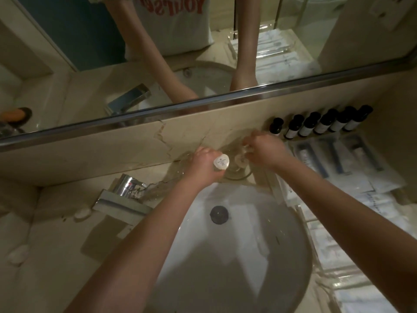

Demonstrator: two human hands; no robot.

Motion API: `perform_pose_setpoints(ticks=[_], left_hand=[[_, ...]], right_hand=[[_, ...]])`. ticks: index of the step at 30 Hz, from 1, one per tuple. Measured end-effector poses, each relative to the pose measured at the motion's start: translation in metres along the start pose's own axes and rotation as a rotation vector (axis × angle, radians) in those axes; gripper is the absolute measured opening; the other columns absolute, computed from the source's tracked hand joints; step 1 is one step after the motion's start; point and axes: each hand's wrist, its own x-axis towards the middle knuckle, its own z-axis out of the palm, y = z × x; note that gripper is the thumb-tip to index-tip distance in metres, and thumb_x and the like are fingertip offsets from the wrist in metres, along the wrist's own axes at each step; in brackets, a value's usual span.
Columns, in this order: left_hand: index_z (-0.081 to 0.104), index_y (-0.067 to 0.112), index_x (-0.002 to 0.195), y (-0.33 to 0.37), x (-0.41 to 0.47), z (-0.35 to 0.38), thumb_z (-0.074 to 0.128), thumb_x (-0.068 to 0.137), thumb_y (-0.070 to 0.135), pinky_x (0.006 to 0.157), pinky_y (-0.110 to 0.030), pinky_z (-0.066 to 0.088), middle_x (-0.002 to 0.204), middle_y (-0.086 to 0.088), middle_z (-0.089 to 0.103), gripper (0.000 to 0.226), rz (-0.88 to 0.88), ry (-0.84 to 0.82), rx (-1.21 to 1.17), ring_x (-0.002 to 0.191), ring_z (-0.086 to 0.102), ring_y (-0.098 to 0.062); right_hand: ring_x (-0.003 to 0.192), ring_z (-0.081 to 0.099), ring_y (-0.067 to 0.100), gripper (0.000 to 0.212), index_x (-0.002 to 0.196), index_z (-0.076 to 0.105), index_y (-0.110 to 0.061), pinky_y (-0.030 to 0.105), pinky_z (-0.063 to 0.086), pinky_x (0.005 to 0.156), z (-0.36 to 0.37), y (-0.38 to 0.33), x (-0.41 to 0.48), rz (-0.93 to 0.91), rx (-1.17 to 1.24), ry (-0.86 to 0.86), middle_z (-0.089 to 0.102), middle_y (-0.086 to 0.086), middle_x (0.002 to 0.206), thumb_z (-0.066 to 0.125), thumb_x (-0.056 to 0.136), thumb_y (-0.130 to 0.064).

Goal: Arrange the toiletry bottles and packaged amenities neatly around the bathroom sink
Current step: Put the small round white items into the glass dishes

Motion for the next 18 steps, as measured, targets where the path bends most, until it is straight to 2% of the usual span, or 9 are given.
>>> perform_pose_setpoints(ticks=[4,7,9,14,18], left_hand=[[0.063,0.021,0.114,0.006,0.018,0.013,0.064,0.078,0.024,0.096,-0.030,0.031,0.115,-0.006,0.054,0.036,0.021,-0.069,0.110,0.119,0.037,-0.026],[0.064,0.020,0.104,0.006,0.026,0.021,0.061,0.078,0.029,0.099,-0.033,0.029,0.115,-0.006,0.050,0.028,-0.006,-0.066,0.153,0.118,0.035,-0.026],[0.063,0.018,0.102,0.006,0.029,0.024,0.063,0.076,0.030,0.098,-0.034,0.029,0.116,-0.006,0.048,0.028,-0.012,-0.070,0.150,0.118,0.035,-0.026],[0.062,0.020,0.111,0.007,0.031,0.025,0.065,0.077,0.033,0.101,-0.036,0.029,0.120,-0.006,0.047,0.037,-0.023,-0.079,0.146,0.121,0.034,-0.026],[0.059,0.020,0.121,0.007,0.030,0.026,0.065,0.079,0.028,0.101,-0.034,0.027,0.124,-0.007,0.046,0.043,-0.039,-0.100,0.102,0.124,0.032,-0.026]], right_hand=[[0.121,0.047,0.029,0.049,0.127,0.053,-0.016,0.039,0.044,0.091,0.017,-0.005,0.008,-0.095,-0.231,-0.136,0.051,0.009,0.129,0.062,0.083,-0.037],[0.126,0.041,0.031,0.058,0.131,0.049,-0.017,0.041,0.038,0.097,0.024,-0.009,0.009,-0.125,-0.250,-0.145,0.048,0.010,0.133,0.061,0.082,-0.046],[0.125,0.040,0.031,0.057,0.130,0.050,-0.017,0.040,0.039,0.096,0.024,-0.009,0.010,-0.115,-0.222,-0.141,0.048,0.009,0.132,0.062,0.081,-0.044],[0.127,0.038,0.029,0.048,0.130,0.051,-0.022,0.038,0.035,0.099,0.020,-0.005,0.010,-0.106,-0.169,-0.139,0.048,0.006,0.133,0.059,0.084,-0.032],[0.127,0.037,0.028,0.047,0.128,0.052,-0.021,0.037,0.033,0.099,0.019,-0.006,0.009,-0.097,-0.144,-0.140,0.048,0.007,0.132,0.060,0.083,-0.032]])
